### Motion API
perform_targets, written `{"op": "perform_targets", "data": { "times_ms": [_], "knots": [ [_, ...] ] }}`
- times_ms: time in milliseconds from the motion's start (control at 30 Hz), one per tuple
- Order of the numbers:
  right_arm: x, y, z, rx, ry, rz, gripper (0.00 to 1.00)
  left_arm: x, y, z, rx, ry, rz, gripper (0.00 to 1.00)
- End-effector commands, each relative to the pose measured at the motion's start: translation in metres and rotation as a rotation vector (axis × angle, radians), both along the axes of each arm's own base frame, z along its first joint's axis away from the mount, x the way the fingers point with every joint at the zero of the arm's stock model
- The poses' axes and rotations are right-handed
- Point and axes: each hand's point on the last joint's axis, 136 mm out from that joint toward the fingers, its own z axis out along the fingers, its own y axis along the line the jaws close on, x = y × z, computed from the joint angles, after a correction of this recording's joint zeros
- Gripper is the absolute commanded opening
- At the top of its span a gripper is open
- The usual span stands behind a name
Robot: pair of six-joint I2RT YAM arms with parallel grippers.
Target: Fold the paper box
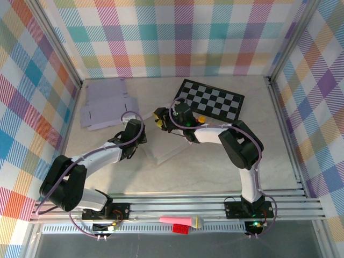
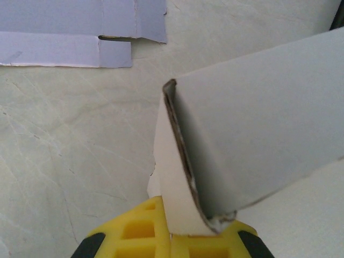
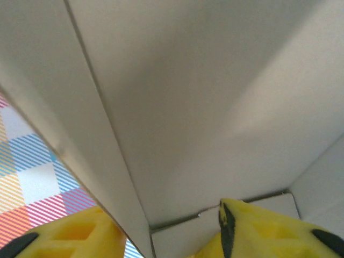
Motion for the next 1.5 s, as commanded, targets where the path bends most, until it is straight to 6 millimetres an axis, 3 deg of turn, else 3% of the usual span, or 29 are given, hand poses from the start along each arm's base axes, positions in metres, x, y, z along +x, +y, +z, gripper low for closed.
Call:
{"op": "perform_targets", "data": {
  "times_ms": [0, 100, 467, 800, 967, 1167, 1467],
  "knots": [
    [-0.011, -0.003, 0.027, -0.022, -0.015, 0.031, 0.57, -0.002, -0.004, 0.02, -0.035, 0.002, -0.005, 0.0],
    [-0.012, -0.014, 0.038, -0.05, -0.02, 0.013, 0.66, -0.005, -0.004, 0.025, -0.033, 0.016, -0.018, 0.0],
    [-0.014, -0.06, 0.074, -0.116, -0.046, -0.028, 0.74, -0.019, -0.003, 0.032, -0.033, 0.147, -0.051, 0.0],
    [-0.008, -0.119, 0.091, -0.313, -0.044, -0.048, 0.69, -0.029, -0.015, 0.037, -0.048, 0.316, -0.119, 0.0],
    [0.0, -0.137, 0.103, -0.464, -0.107, -0.023, 0.67, -0.029, -0.02, 0.04, -0.048, 0.352, -0.154, 0.0],
    [0.021, -0.15, 0.096, -0.585, -0.127, 0.006, 0.65, -0.023, -0.029, 0.044, -0.061, 0.359, -0.185, 0.0],
    [0.036, -0.136, 0.06, -0.621, -0.064, 0.119, 0.61, -0.016, -0.036, 0.044, -0.07, 0.366, -0.202, 0.0]
  ]
}}
